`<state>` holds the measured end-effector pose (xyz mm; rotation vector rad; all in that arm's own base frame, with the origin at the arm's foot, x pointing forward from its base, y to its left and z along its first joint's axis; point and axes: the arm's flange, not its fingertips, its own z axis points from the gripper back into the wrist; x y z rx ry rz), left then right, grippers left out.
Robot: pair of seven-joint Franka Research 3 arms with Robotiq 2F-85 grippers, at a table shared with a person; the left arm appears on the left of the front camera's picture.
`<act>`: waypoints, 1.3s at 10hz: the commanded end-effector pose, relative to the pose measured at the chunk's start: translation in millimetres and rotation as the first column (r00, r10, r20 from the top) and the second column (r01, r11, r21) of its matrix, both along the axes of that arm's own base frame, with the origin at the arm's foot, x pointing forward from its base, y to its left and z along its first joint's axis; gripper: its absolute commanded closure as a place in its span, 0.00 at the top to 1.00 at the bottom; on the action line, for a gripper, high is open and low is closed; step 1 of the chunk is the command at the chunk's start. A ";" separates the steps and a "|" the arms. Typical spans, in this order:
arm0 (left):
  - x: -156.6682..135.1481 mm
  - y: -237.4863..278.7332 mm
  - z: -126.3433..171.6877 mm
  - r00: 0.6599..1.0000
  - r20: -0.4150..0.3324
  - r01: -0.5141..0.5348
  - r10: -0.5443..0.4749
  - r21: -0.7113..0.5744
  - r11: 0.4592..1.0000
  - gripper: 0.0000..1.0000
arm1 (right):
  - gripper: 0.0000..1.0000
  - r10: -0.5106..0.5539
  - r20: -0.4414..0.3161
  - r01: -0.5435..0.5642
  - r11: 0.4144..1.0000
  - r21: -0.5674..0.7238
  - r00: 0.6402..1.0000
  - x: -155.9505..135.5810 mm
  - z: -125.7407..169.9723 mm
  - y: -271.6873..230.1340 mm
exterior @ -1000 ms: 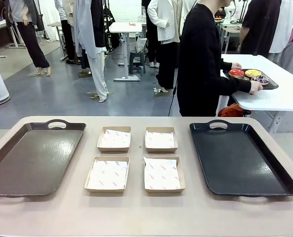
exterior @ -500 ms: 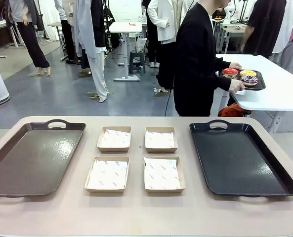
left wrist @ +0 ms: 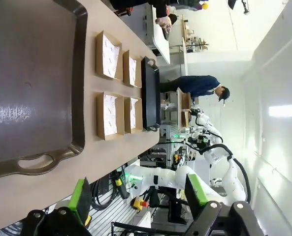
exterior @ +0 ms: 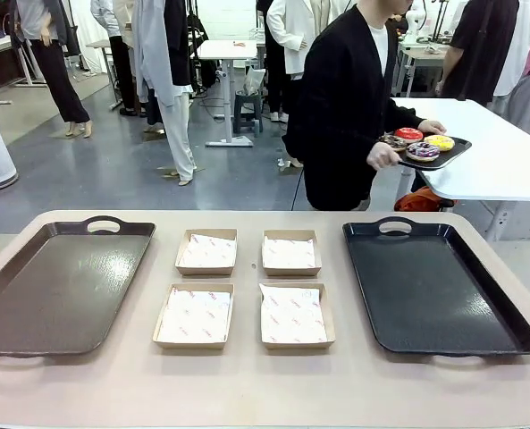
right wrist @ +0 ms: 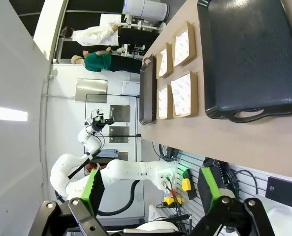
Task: Individually package the donuts and arrange them on the tray.
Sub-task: Pick up one Paper togo box.
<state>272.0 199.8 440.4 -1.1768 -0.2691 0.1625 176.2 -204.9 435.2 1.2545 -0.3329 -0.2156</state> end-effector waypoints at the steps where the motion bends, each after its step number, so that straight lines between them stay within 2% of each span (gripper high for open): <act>1: 2.8 -5.4 2.8 1.000 0.004 0.018 -0.018 0.001 1.000 1.00 | 1.00 0.000 0.000 0.000 1.000 0.000 1.000 0.0 -0.1 0.0; 13: 2.8 -5.4 2.8 1.000 0.004 0.018 -0.018 0.001 1.000 1.00 | 1.00 0.000 0.000 0.000 1.000 0.000 1.000 0.0 -0.1 0.0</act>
